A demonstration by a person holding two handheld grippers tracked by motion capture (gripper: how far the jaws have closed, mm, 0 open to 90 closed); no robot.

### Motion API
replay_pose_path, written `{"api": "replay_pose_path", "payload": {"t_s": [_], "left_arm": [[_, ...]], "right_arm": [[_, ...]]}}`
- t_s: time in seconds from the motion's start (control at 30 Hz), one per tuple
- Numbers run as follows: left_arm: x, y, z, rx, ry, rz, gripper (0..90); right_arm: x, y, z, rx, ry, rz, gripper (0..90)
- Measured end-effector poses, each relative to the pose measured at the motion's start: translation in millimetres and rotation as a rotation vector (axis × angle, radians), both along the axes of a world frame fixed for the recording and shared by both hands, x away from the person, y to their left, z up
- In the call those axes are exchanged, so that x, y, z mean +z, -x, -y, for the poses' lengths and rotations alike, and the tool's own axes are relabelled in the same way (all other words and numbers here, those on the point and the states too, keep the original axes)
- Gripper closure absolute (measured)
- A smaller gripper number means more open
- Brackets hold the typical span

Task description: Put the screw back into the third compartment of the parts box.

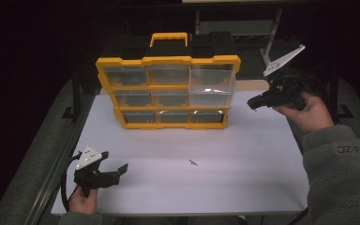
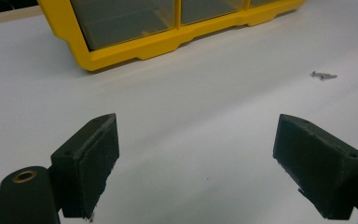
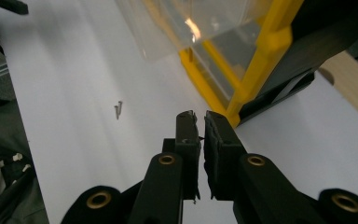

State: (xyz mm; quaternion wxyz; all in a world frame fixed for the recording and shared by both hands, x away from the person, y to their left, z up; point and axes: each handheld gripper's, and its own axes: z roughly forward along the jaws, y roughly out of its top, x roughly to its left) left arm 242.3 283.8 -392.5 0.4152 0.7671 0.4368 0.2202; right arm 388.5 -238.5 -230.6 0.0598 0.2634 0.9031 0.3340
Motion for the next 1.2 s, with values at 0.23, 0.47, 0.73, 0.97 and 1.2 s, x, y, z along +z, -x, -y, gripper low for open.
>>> {"api": "replay_pose_path", "payload": {"t_s": [0.23,0.47,0.73,0.97,1.2], "left_arm": [[-0.6,-0.4,1.2,0.003,0.01,0.006,13.7],[0.5,-0.1,0.1,0.002,0.001,-0.002,13.7],[0.6,0.5,0.3,0.005,0.005,-0.005,13.7],[0.1,0.1,0.3,0.005,0.013,-0.003,13.7],[0.5,0.2,-0.1,0.007,0.016,0.003,13.7]], "right_arm": [[39.5,-2.3,3.5,0.001,-0.015,0.028,83.2],[72.2,-6.3,-3.1,0.024,-0.001,0.055,83.2],[96.2,-10.2,-31.0,0.076,0.006,0.07,83.3],[97.7,-17.1,-60.8,0.116,0.014,0.075,83.2],[85.2,-26.8,-84.6,0.137,0.039,0.05,83.1]]}}
